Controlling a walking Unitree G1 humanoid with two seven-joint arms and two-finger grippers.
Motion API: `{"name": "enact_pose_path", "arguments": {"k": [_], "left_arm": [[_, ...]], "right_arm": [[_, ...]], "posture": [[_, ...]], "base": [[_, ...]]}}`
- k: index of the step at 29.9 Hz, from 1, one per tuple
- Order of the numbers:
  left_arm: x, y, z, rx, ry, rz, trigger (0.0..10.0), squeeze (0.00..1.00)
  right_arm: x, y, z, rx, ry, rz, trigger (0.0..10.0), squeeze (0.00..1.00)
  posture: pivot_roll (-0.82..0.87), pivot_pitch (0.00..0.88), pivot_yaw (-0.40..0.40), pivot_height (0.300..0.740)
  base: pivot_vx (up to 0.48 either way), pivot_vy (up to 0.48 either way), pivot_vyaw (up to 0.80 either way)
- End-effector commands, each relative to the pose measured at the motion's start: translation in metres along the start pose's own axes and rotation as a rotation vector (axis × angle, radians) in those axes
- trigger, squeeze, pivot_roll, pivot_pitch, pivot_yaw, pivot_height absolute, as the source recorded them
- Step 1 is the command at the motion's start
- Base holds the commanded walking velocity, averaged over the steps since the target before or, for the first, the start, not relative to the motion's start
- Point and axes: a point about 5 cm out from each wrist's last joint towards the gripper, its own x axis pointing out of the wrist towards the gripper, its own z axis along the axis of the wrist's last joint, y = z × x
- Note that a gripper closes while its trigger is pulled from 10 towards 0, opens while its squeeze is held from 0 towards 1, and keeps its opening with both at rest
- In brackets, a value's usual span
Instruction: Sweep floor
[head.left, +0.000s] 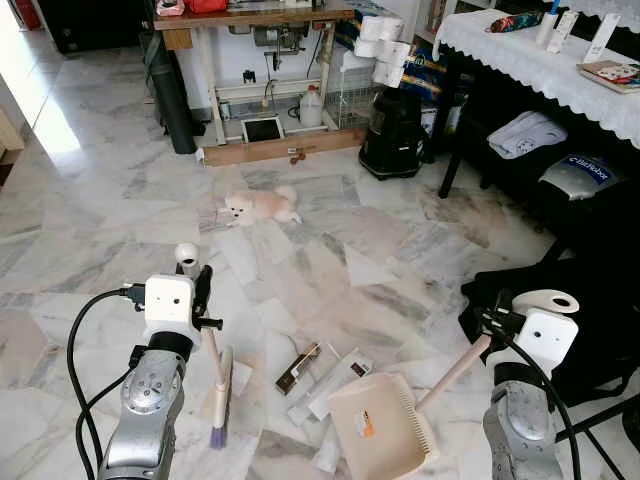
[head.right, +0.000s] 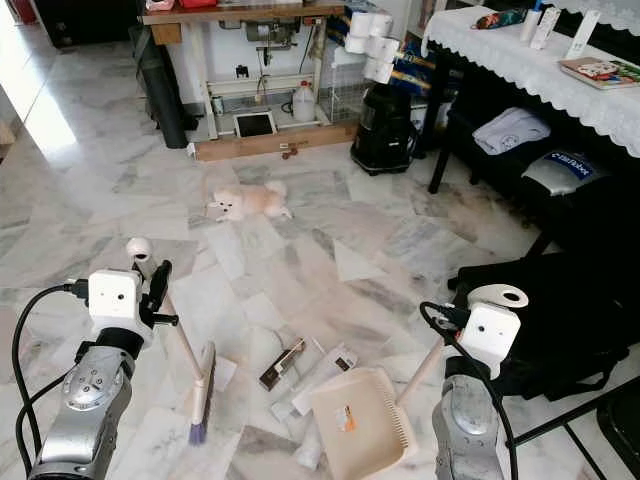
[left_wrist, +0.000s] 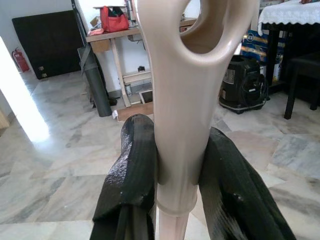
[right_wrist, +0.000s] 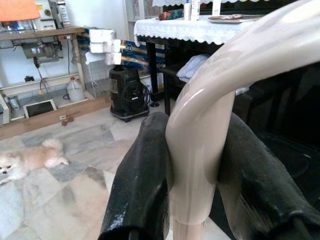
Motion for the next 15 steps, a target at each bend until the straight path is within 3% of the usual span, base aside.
{"name": "enact_pose_path", "arguments": {"k": [1,8,15], "left_arm": [[0.006,0.000,0.011,0.007,-0.063,-0.005,10.0,0.00],[0.007,0.000,0.012,0.006,-0.066,-0.006,10.0,0.00],[0.006,0.001,0.012,0.008,-0.065,-0.009,10.0,0.00]], "right_arm": [[0.005,0.000,0.010,0.003,-0.053,0.000,10.0,0.00],[0.006,-0.001,0.011,-0.001,-0.057,-0.006,10.0,0.00],[0.012,-0.020,0.014,-0.060,-0.073,-0.094,10.0,0.00]], "posture": [[0.04,0.004,-0.022,0.740],[0.04,0.018,-0.021,0.740],[0.04,0.036,-0.016,0.740]], "base": [[0.000,0.000,0.00],[0.000,0.000,0.00],[0.000,0.000,0.00]]}}
